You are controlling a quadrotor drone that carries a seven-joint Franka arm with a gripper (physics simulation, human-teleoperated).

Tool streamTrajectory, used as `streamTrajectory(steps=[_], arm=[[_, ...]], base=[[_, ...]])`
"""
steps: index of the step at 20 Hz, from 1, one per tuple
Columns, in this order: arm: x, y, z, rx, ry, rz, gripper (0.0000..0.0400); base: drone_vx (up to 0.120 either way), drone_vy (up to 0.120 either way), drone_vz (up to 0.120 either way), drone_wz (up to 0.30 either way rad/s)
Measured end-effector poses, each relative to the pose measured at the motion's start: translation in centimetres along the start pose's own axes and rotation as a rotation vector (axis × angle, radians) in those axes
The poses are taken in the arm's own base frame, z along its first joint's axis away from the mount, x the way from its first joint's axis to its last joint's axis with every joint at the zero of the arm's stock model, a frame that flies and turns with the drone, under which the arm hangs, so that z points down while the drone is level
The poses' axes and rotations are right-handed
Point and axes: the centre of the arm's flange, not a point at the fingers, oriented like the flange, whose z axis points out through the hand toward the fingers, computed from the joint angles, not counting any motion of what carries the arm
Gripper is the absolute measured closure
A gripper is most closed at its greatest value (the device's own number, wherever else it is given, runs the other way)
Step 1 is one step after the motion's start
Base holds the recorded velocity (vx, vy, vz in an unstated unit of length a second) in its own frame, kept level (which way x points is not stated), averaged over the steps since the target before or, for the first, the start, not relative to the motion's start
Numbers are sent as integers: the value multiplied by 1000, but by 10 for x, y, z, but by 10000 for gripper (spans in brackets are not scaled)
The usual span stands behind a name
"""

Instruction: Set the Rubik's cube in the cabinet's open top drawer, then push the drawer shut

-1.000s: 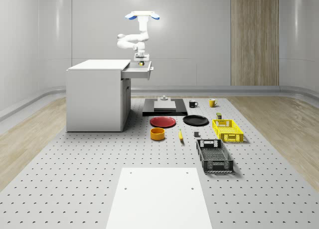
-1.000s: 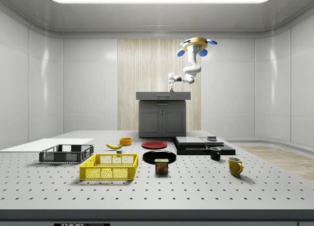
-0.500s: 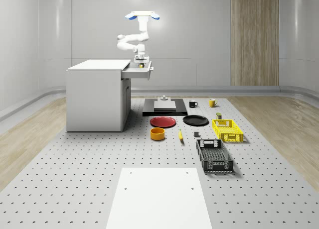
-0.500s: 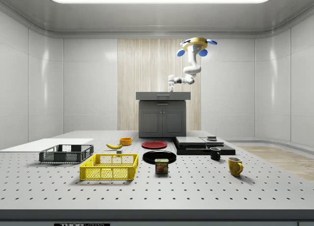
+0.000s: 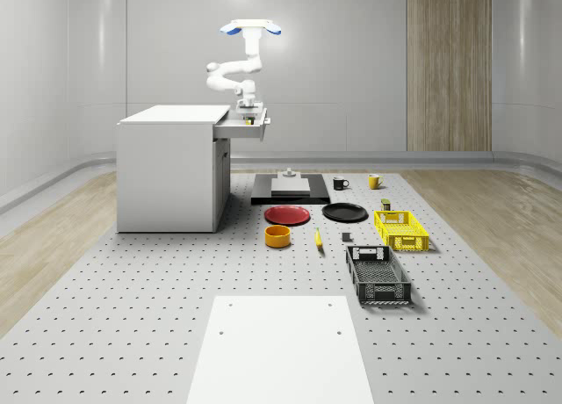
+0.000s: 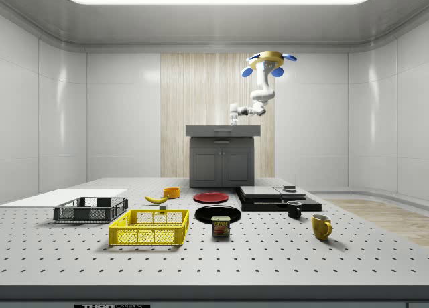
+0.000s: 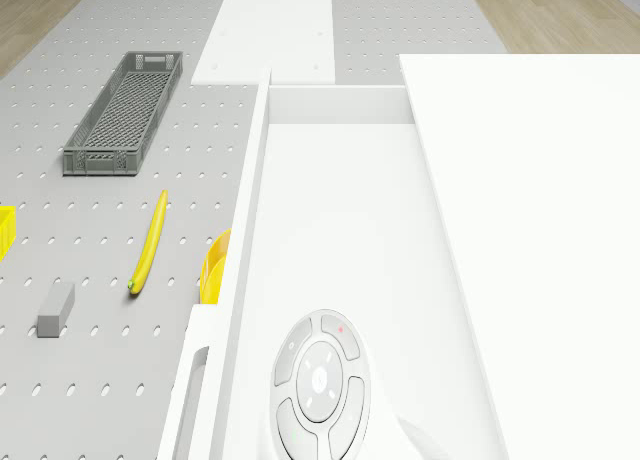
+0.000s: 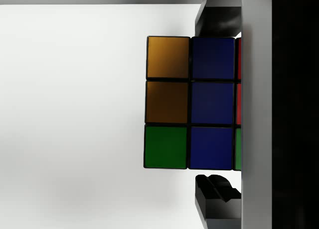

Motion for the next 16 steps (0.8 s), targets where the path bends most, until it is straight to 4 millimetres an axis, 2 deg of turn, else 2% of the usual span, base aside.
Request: streamTrajectory(steps=[3, 9, 16], arm=[[0, 0, -9, 0, 1, 0, 10], [0, 0, -24, -1, 2, 0, 2], [0, 0, -30, -1, 3, 0, 0]], base=[[0, 0, 0, 0], [0, 7, 120, 0], [-97, 120, 120, 0]])
